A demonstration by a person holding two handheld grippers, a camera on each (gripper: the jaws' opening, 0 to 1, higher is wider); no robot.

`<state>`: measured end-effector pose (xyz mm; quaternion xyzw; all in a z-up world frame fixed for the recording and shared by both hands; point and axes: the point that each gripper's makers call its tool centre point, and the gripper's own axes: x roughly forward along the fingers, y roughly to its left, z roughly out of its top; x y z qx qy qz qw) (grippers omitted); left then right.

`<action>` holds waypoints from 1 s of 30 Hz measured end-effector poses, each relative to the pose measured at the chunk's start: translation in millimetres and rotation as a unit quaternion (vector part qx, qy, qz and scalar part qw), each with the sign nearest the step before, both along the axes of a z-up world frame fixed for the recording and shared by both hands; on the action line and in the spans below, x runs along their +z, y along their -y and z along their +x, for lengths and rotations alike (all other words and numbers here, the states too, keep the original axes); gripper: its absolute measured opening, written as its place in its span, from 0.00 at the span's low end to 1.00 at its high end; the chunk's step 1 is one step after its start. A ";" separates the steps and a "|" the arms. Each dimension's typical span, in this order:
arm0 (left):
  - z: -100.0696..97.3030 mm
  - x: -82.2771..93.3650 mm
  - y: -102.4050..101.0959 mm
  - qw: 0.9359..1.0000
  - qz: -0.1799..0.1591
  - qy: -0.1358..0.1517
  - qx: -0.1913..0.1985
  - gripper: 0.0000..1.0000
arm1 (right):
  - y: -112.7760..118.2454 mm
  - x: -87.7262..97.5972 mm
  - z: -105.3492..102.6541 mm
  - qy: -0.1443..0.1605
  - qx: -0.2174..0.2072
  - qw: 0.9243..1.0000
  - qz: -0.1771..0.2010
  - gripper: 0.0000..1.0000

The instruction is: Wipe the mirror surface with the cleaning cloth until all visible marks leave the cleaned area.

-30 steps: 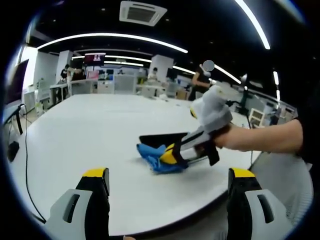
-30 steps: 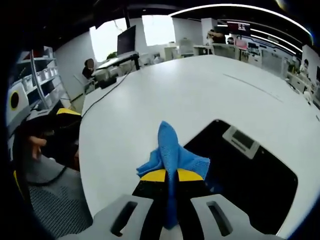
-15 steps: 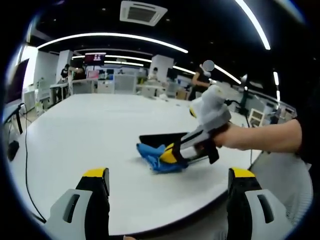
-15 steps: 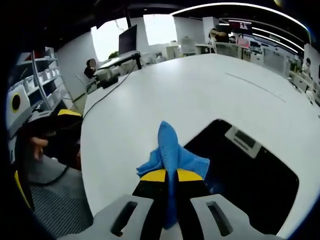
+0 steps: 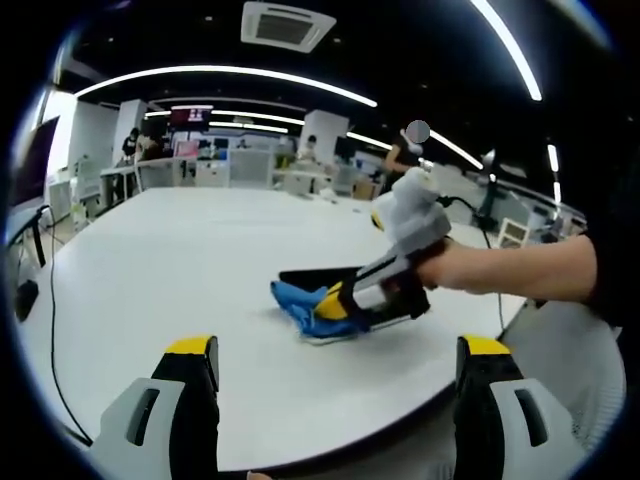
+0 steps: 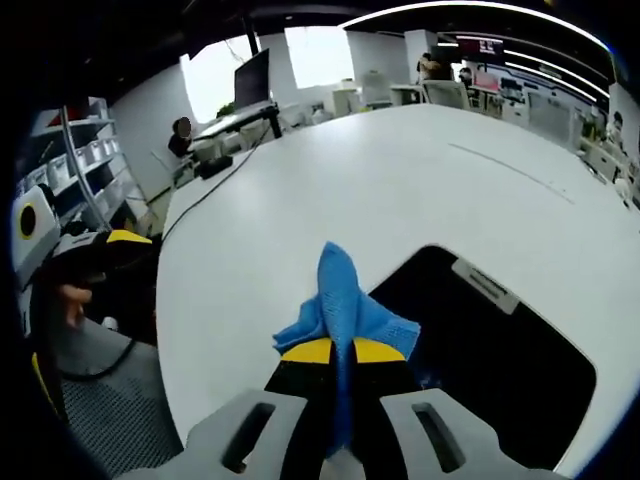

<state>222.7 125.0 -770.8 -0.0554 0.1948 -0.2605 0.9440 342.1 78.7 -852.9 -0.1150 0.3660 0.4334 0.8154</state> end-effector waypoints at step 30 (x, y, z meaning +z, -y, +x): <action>0.6 0.5 1.0 1.000 -0.002 0.001 -0.001 0.99 | 4.5 -1.3 54.7 0.010 -0.014 1.000 -0.025 0.00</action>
